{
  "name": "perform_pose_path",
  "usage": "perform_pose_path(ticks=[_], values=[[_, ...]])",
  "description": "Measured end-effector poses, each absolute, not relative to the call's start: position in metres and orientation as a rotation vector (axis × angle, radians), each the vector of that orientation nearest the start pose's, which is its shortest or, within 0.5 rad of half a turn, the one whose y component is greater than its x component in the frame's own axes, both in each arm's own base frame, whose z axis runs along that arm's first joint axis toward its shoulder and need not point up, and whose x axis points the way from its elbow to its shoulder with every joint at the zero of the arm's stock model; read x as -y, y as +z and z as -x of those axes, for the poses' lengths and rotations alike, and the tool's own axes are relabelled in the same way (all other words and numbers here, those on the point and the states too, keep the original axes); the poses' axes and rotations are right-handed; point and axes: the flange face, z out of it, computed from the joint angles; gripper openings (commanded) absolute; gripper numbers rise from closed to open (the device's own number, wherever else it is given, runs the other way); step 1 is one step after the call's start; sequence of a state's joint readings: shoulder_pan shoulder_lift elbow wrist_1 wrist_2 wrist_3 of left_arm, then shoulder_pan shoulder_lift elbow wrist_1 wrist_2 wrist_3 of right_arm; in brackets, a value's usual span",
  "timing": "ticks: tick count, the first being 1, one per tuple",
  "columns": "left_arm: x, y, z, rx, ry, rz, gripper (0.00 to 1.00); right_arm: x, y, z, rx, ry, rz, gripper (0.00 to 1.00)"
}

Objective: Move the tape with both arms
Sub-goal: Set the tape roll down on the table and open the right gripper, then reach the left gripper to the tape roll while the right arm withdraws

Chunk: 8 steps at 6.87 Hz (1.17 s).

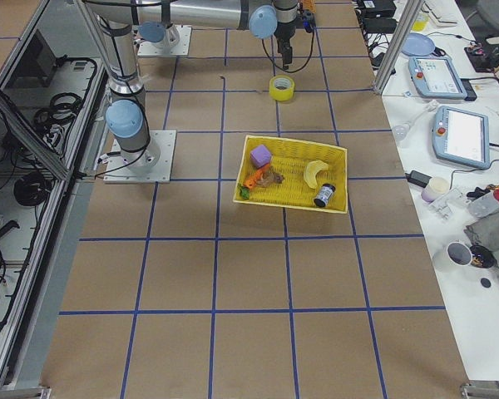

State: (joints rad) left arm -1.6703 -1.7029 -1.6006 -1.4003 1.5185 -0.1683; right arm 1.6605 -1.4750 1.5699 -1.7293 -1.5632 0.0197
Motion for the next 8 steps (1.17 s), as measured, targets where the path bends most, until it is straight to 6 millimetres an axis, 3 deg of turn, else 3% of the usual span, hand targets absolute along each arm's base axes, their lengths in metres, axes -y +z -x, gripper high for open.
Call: perform_pose_path(ticks=[2, 5, 7, 8], values=[[0.549, 0.374, 0.238, -3.284, -0.093, 0.163, 0.99, 0.509, 0.483, -0.156, -3.159, -0.114, 0.029, 1.0], [0.574, 0.287, 0.279, -3.335, -0.088, 0.134, 1.0, 0.51, 0.506, -0.157, -3.158, -0.164, 0.025, 1.0], [0.568, 0.227, 0.306, -3.322, 0.014, 0.07, 1.0, 0.512, 0.51, -0.158, -3.152, -0.167, 0.026, 1.0], [0.56, 0.203, 0.314, -3.315, 0.039, 0.048, 0.89, 0.512, 0.51, -0.158, -3.151, -0.165, 0.026, 1.0]])
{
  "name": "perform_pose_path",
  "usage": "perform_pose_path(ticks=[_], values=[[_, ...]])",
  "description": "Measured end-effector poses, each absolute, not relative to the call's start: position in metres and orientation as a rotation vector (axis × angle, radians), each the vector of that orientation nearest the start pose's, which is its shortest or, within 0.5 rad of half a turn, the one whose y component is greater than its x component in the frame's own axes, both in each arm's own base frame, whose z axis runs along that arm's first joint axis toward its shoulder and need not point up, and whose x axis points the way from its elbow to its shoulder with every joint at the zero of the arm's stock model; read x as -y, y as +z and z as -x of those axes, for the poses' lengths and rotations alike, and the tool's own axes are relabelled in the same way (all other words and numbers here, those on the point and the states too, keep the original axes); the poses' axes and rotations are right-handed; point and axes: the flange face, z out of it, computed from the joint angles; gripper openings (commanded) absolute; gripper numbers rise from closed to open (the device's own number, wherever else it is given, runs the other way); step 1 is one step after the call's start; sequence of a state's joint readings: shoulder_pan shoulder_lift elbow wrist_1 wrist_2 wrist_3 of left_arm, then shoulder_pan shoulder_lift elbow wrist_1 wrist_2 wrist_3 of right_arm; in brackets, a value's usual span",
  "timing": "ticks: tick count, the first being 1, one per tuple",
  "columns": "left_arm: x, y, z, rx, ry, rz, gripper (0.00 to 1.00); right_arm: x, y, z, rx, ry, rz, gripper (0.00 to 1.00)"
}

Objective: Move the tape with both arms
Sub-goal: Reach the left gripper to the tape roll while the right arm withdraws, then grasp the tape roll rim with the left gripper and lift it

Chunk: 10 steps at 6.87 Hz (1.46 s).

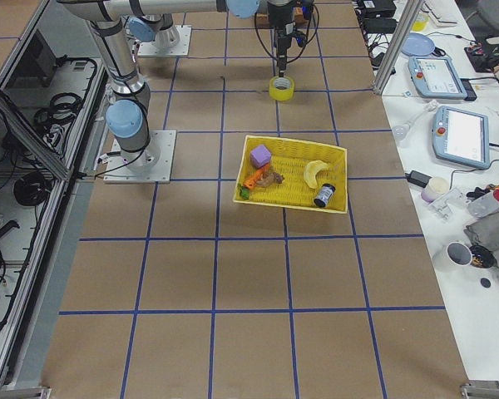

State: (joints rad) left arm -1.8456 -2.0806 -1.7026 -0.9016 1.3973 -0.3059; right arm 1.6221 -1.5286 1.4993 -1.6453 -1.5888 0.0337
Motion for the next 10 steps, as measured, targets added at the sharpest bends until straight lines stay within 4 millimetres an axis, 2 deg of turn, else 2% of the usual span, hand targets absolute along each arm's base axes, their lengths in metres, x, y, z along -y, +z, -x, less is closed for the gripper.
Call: perform_pose_path(ticks=[1, 2, 5, 7, 8, 9, 10], values=[[0.552, 0.188, 0.317, -3.312, 0.047, 0.032, 0.34, 0.512, 0.509, -0.158, -3.15, -0.163, 0.026, 1.0], [0.549, 0.183, 0.318, -3.312, 0.036, 0.016, 0.0, 0.512, 0.509, -0.158, -3.15, -0.16, 0.026, 1.0], [0.548, 0.193, 0.316, -3.297, -0.012, -0.008, 0.0, 0.512, 0.506, -0.156, -3.156, -0.151, 0.02, 1.0], [0.552, 0.201, 0.301, -3.211, -0.051, -0.08, 0.0, 0.512, 0.506, -0.154, -3.158, -0.149, 0.016, 1.0], [0.562, 0.215, 0.274, -3.158, -0.044, -0.094, 0.0, 0.512, 0.505, -0.154, -3.156, -0.147, 0.016, 1.0], [0.575, 0.238, 0.233, -3.129, -0.023, -0.082, 0.0, 0.512, 0.505, -0.155, -3.153, -0.148, 0.018, 1.0], [0.588, 0.262, 0.18, -3.093, -0.009, -0.072, 0.0, 0.512, 0.505, -0.156, -3.15, -0.15, 0.019, 1.0]])
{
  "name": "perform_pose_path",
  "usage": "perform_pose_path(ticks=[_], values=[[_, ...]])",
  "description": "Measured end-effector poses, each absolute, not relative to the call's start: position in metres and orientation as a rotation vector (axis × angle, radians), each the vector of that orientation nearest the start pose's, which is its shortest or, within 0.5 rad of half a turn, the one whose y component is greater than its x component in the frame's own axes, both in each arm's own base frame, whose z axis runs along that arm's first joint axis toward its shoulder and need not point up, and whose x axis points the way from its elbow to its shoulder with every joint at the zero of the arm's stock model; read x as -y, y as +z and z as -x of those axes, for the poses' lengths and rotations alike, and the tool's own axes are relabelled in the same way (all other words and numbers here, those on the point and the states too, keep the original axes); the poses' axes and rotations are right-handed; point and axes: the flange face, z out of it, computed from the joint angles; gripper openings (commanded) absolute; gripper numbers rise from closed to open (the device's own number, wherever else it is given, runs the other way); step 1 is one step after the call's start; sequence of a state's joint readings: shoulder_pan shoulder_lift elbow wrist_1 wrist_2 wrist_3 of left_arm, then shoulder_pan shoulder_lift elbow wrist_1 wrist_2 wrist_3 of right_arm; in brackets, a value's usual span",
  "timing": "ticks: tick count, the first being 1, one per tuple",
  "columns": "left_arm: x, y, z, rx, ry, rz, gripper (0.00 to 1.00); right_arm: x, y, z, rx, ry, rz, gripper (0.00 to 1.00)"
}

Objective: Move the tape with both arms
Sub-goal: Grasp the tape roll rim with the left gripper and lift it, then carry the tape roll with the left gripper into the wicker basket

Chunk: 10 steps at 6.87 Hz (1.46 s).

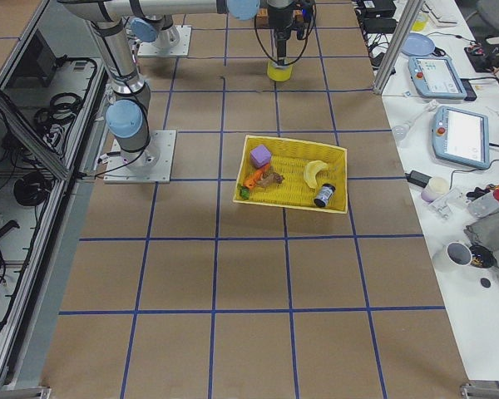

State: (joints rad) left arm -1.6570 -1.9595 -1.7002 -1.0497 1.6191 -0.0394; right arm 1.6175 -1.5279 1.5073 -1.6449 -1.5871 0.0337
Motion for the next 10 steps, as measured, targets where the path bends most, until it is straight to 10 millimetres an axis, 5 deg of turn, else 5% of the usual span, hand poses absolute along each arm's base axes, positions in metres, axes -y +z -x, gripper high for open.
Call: perform_pose_path(ticks=[3, 5, 6, 8, 10], values=[[0.602, 0.309, 0.001, -2.979, -0.011, -0.011, 0.0, 0.512, 0.506, -0.157, -3.146, -0.152, 0.019, 1.0], [0.583, 0.315, -0.127, -2.957, 0.037, -0.012, 0.0, 0.511, 0.506, -0.158, -3.146, -0.153, 0.022, 1.0], [0.57, 0.311, -0.173, -2.961, 0.065, -0.023, 0.0, 0.511, 0.506, -0.158, -3.146, -0.152, 0.022, 1.0], [0.552, 0.292, -0.235, -2.96, 0.077, -0.005, 0.0, 0.511, 0.505, -0.158, -3.146, -0.151, 0.023, 1.0], [0.556, 0.262, -0.256, -2.94, 0.004, 0.02, 0.0, 0.511, 0.505, -0.158, -3.146, -0.15, 0.024, 1.0]])
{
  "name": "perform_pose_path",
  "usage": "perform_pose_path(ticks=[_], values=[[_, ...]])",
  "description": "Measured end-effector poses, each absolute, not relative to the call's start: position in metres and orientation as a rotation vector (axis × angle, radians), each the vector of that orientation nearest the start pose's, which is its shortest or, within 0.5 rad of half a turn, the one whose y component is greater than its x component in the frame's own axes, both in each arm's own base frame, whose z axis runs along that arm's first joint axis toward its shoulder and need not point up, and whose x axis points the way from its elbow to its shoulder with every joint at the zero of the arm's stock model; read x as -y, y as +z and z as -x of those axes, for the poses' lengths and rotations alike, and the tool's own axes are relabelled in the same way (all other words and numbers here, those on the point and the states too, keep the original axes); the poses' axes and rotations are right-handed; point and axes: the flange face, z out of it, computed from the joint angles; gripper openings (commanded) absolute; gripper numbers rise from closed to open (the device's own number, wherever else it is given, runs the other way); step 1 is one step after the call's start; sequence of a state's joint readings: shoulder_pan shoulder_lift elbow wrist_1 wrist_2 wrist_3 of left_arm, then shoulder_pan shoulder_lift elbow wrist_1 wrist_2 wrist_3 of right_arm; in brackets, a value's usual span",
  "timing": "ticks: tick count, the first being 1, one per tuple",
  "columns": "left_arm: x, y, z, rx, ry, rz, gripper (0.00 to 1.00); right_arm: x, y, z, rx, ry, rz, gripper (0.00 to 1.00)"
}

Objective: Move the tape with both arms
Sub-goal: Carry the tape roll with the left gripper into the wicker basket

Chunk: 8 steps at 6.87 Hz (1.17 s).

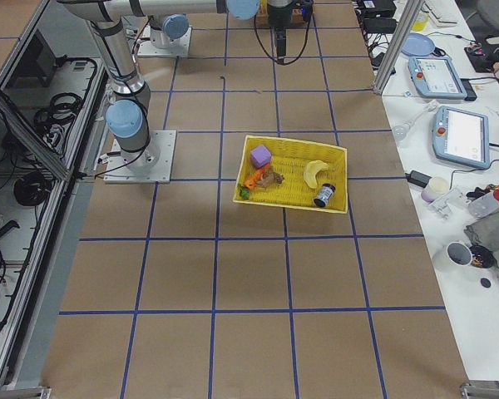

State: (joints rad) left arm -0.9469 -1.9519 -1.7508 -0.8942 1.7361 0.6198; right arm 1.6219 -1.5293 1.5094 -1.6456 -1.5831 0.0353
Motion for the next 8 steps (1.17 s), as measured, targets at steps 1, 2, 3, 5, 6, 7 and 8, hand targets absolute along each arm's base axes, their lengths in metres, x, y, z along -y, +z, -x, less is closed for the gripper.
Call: perform_pose_path(ticks=[1, 2, 3, 5, 6, 7, 8], values=[[0.562, 0.25, -0.259, -2.943, -0.043, 0.025, 0.75, 0.511, 0.505, -0.159, -3.146, -0.149, 0.024, 1.0], [0.568, 0.242, -0.258, -2.953, -0.099, 0.027, 1.0, 0.511, 0.505, -0.158, -3.146, -0.148, 0.024, 1.0], [0.575, 0.241, -0.256, -2.971, -0.177, 0.039, 1.0, 0.511, 0.505, -0.158, -3.146, -0.148, 0.024, 1.0], [0.583, 0.265, -0.236, -2.981, -0.275, 0.066, 1.0, 0.511, 0.505, -0.158, -3.146, -0.148, 0.024, 1.0], [0.586, 0.287, -0.212, -2.991, -0.273, 0.095, 1.0, 0.511, 0.505, -0.158, -3.146, -0.148, 0.023, 1.0], [0.59, 0.316, -0.173, -3.02, -0.24, 0.164, 1.0, 0.511, 0.505, -0.158, -3.146, -0.148, 0.023, 1.0], [0.591, 0.347, -0.123, -3.051, -0.188, 0.227, 1.0, 0.511, 0.505, -0.158, -3.146, -0.148, 0.023, 1.0]])
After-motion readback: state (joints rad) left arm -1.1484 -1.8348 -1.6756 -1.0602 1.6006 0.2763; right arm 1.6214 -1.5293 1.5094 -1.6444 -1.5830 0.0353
